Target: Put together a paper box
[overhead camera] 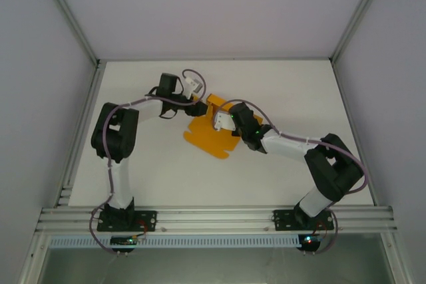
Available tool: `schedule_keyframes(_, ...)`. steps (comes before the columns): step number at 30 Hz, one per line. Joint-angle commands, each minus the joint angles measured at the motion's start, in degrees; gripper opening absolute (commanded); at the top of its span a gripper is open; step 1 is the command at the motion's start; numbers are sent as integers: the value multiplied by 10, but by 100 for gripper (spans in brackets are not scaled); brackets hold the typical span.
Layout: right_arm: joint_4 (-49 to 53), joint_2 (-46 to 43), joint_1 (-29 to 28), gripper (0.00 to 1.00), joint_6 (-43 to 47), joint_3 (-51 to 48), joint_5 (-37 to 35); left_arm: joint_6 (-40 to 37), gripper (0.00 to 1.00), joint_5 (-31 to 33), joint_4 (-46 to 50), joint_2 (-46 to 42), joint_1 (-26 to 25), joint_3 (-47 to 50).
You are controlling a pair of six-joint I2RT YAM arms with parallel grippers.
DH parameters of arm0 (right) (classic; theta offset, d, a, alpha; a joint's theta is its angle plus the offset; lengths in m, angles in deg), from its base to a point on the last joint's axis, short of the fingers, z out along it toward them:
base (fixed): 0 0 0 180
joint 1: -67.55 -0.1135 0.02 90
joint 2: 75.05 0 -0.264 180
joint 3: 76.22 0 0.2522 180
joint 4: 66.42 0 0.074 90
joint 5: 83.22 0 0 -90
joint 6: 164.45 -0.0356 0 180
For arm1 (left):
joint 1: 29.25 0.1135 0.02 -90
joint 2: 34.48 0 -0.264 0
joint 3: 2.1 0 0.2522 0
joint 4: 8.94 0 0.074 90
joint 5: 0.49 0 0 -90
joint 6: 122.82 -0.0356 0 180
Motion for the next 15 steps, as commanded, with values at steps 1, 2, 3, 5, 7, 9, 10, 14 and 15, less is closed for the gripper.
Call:
schedule_keyframes(1, 85, 25, -3, 0, -20, -8, 68, -32, 66, 15, 35, 21, -17, -12)
schedule_keyframes(2, 85, 24, -2, 0, -20, -8, 71, -31, 66, 21, 37, 25, -22, -18)
schedule_keyframes(3, 85, 24, 0, 0, -21, -7, 76, -32, 67, 27, 42, 29, -28, -23)
schedule_keyframes(5, 86, 22, 4, 0, -24, -8, 85, -25, 67, 39, 42, 39, -42, -33)
schedule_keyframes(7, 95, 23, 6, 0, -25, -6, 95, -14, 62, 49, 43, 51, -54, -45)
schedule_keyframes(9, 96, 24, 9, 0, -26, -5, 100, 3, 59, 54, 35, 58, -56, -51)
schedule_keyframes(10, 98, 25, 9, 0, -26, -6, 101, 14, 54, 57, 25, 58, -56, -48)
schedule_keyframes(14, 104, 26, 11, 0, -28, -3, 100, 50, 37, 83, -46, 36, -61, -10)
schedule_keyframes(15, 104, 26, 11, 0, -29, -2, 100, 52, 33, 94, -62, 26, -64, 3)
